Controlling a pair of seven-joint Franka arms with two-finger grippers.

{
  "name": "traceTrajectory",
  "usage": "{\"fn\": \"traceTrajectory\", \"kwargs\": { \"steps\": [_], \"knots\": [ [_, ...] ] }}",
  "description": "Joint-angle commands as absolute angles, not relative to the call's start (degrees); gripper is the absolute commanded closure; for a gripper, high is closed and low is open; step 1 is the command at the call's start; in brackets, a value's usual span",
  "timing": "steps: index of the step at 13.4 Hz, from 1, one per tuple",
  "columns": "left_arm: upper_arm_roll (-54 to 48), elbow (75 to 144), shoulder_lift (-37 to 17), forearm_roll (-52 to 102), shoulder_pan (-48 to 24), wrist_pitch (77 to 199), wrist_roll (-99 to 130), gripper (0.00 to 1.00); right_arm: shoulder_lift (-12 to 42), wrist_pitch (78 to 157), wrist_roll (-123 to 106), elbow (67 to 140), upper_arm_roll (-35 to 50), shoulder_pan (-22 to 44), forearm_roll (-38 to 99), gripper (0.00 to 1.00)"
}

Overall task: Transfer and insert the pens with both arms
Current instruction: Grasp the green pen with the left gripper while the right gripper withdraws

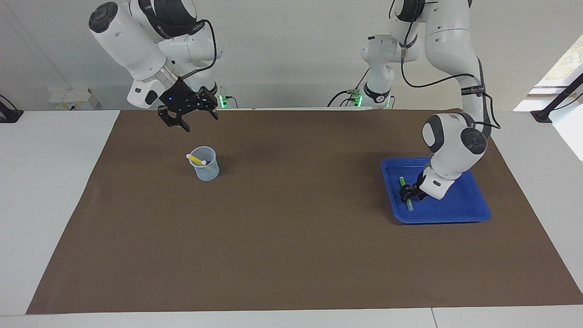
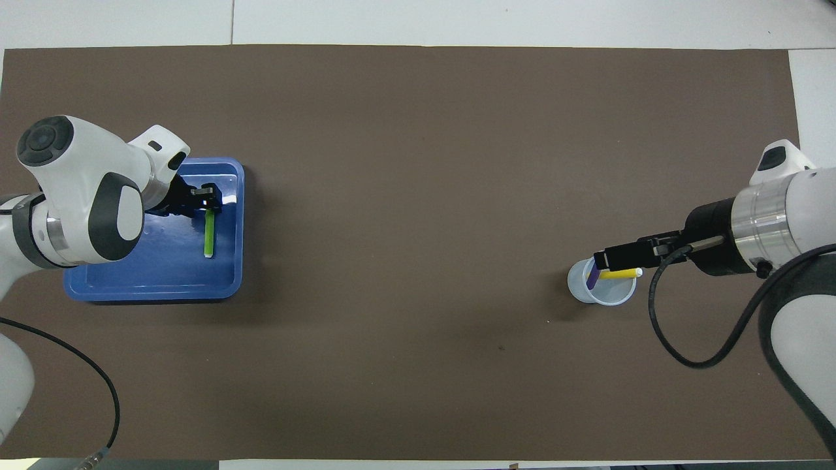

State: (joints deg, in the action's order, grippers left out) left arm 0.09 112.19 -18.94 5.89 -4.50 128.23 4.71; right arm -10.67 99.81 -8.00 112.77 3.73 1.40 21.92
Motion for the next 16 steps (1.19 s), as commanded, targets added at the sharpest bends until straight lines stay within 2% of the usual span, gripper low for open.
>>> {"fn": "traceTrajectory", "kwargs": {
  "steps": [1,2,3,7,11,14,16],
  "knots": [
    [0.1,112.1,-19.2,4.8,-4.6,127.7,4.3,0.76,-10.3,99.3,-5.0,112.0,4.0,3.1,23.4,0.00],
    [0.2,111.9,-19.2,4.8,-4.5,127.6,4.3,0.96,-10.3,99.7,-3.3,112.0,4.1,3.7,23.4,0.00],
    [0.2,111.5,-19.3,4.8,-4.5,127.3,4.3,1.00,-10.3,100.5,-0.6,112.0,4.1,5.5,23.5,0.00],
    [0.2,109.0,-19.3,4.9,-4.2,124.6,4.4,1.00,-9.8,107.6,7.5,112.0,4.0,10.2,26.7,0.00],
    [0.4,102.1,-18.2,6.5,-3.5,112.6,6.1,1.00,-9.8,106.4,8.0,112.0,3.6,9.6,36.6,0.00],
    [0.4,93.4,-15.8,15.5,-3.0,98.1,21.9,1.00,-10.1,107.0,13.9,112.3,3.7,10.2,41.6,0.00],
    [0.3,93.2,-12.1,20.5,-3.6,96.1,37.5,1.00,-10.1,109.1,18.9,112.4,4.0,11.3,44.3,0.00]
  ]
}}
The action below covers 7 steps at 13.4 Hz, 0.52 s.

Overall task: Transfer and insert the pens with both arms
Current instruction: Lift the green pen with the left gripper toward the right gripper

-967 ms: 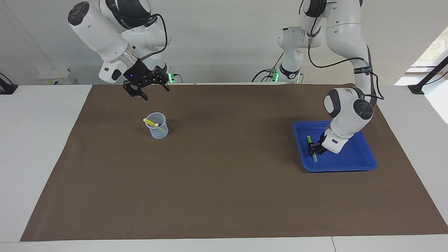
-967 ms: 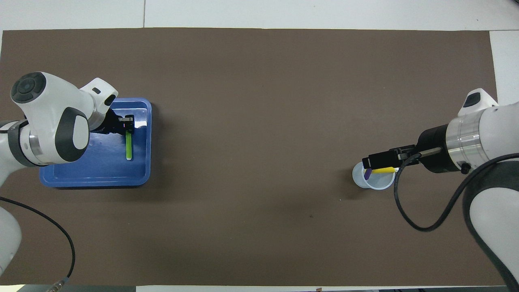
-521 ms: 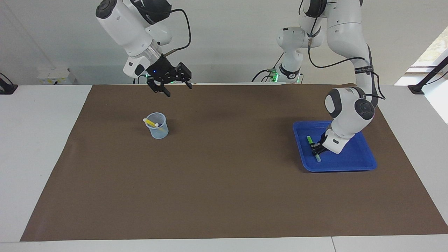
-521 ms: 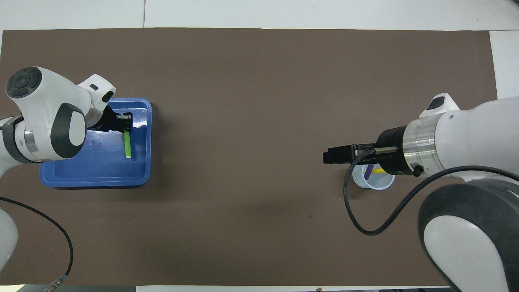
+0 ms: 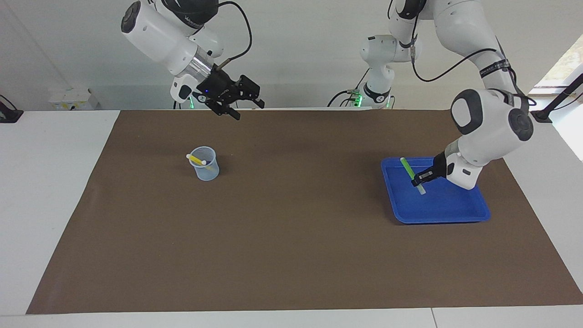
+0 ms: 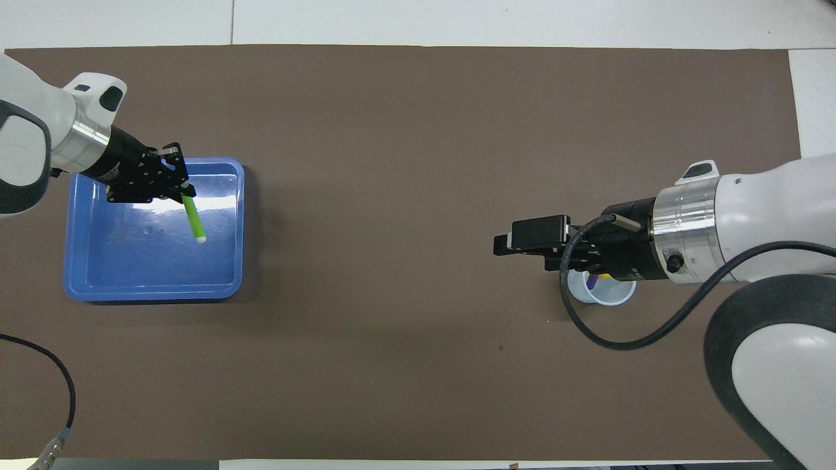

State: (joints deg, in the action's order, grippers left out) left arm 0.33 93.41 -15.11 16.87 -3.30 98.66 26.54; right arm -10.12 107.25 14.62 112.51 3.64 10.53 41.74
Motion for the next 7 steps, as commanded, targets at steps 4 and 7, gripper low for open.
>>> {"fn": "traceTrajectory", "kwargs": {
  "steps": [4,7],
  "knots": [
    [-0.3,96.1,-4.4,33.1,-6.0,95.3,59.6,1.00,-10.2,113.3,25.5,112.5,4.0,14.8,48.1,0.00],
    [-0.3,102.9,-0.1,41.7,-10.5,96.7,74.8,1.00,-9.9,124.3,33.8,113.5,4.1,22.0,48.4,0.00]
  ]
}}
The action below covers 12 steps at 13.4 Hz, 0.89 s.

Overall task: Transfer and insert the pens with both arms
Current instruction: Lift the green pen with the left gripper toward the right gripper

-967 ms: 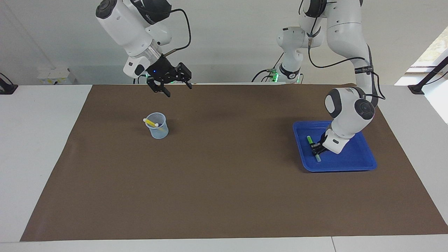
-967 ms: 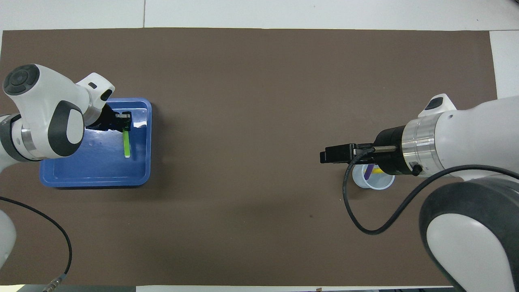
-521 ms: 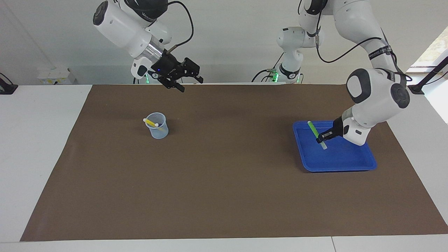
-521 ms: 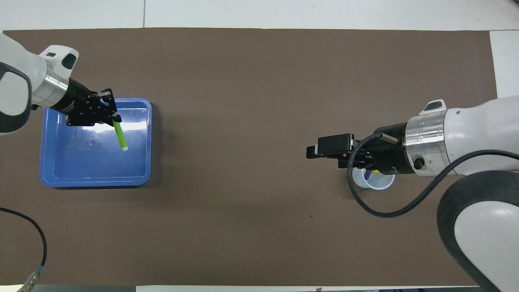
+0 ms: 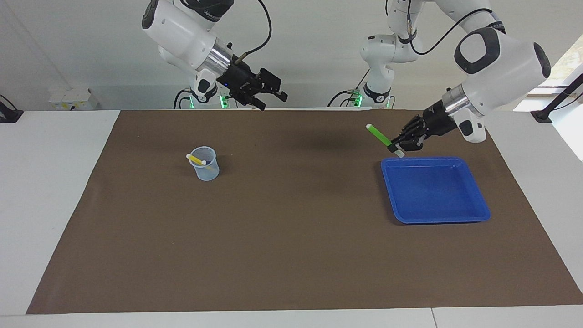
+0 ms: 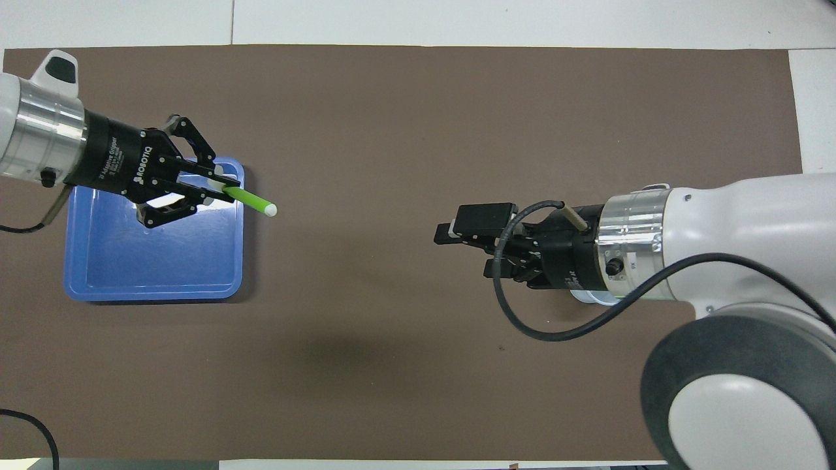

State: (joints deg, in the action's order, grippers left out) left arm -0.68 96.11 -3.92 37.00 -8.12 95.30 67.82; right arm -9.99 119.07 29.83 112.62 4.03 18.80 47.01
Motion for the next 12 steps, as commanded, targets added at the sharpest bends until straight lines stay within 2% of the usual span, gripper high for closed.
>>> {"fn": "traceTrajectory", "kwargs": {
  "steps": [1,3,5,9,12],
  "knots": [
    [-0.3,106.1,1.7,44.4,-12.5,98.7,76.7,1.00,-9.8,127.8,36.1,113.8,4.0,24.4,49.9,0.00],
    [-0.4,113.3,6.3,48.7,-15.4,105.7,79.6,1.00,-9.4,133.9,39.7,113.9,4.0,27.3,51.2,0.00],
    [-0.4,118.0,9.6,52.3,-16.6,109.0,80.9,1.00,-9.8,136.1,38.2,115.4,4.0,28.7,51.1,0.00],
    [-0.4,118.9,11.0,53.4,-17.7,110.5,83.2,1.00,-9.8,137.1,33.4,115.9,4.1,29.2,50.4,0.00],
    [-0.4,119.5,11.2,53.2,-20.6,112.1,83.2,1.00,-9.1,141.9,31.9,115.8,4.1,31.4,49.9,0.00]
  ]
}}
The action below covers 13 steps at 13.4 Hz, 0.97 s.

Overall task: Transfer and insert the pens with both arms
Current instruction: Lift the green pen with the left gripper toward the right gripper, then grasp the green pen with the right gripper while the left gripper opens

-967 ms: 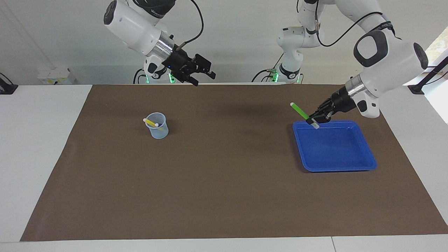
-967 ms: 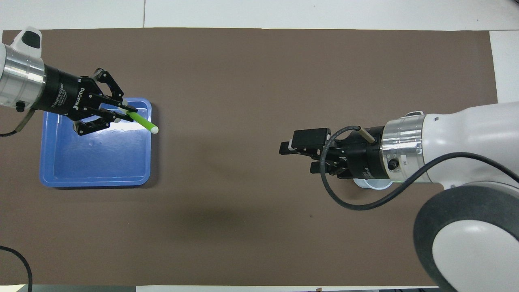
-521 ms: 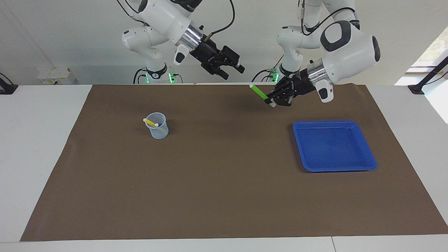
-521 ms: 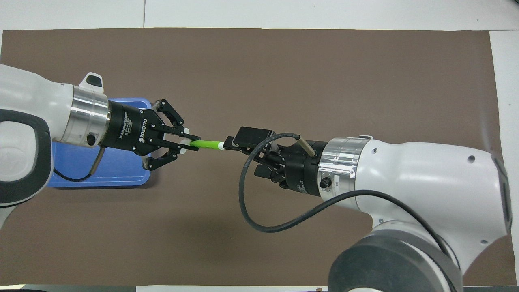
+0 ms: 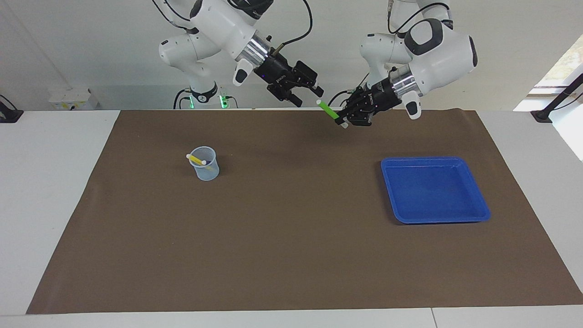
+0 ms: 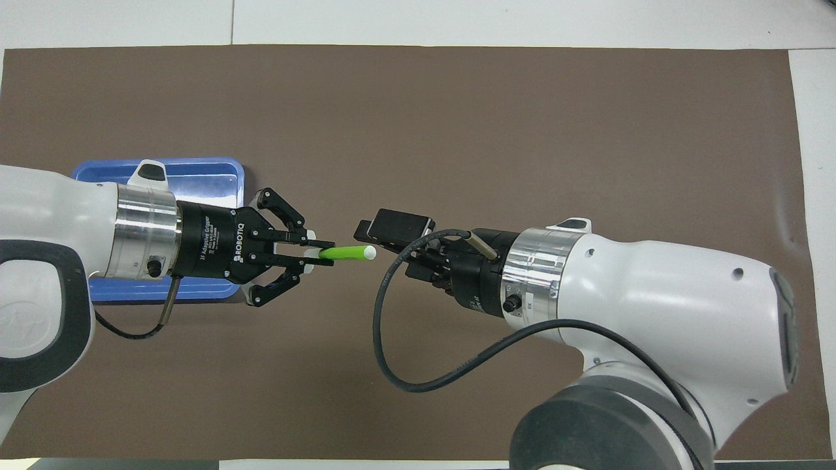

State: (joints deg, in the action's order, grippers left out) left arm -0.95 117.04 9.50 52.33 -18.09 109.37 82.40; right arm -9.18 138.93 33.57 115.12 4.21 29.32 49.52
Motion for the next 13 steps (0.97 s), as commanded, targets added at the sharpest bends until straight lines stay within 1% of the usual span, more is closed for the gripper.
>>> {"fn": "traceTrajectory", "kwargs": {
  "steps": [1,2,4,5,6,8,9,10,11,13],
  "knots": [
    [-0.4,119.7,11.2,53.0,-21.3,112.2,83.0,1.00,-9.0,142.6,31.8,115.8,4.1,32.0,49.6,0.00],
    [-0.4,119.7,11.3,52.8,-21.8,112.3,82.8,1.00,-9.0,142.2,31.6,115.8,4.2,32.1,47.8,0.00],
    [-0.4,119.7,11.3,52.7,-21.8,112.3,82.5,1.00,-9.0,141.0,31.3,115.8,4.1,32.0,44.6,0.04],
    [-0.4,119.7,11.4,52.6,-21.8,112.2,82.4,1.00,-9.1,140.5,30.8,115.8,4.1,32.0,44.5,0.07],
    [-0.4,119.7,11.4,52.6,-21.7,112.1,82.2,1.00,-9.1,140.3,30.0,115.9,4.1,31.9,44.4,0.14],
    [-0.4,119.7,11.4,52.6,-21.7,112.1,82.0,1.00,-9.1,139.8,29.0,115.8,4.1,31.8,44.2,0.45],
    [-0.4,119.7,11.4,52.6,-21.7,112.1,82.0,1.00,-9.1,139.5,28.9,115.8,4.1,31.8,44.2,0.64],
    [-0.4,119.7,11.4,52.6,-21.7,112.2,81.9,1.00,-9.1,139.2,28.9,115.8,4.1,31.8,44.2,0.86],
    [-0.4,119.7,11.4,52.6,-21.7,112.1,81.9,1.00,-9.1,138.6,28.9,115.8,4.1,31.8,44.2,1.00],
    [-0.4,119.7,11.4,52.6,-21.7,112.1,81.7,1.00,-9.2,136.2,28.0,115.8,4.1,31.6,42.3,1.00]
  ]
}}
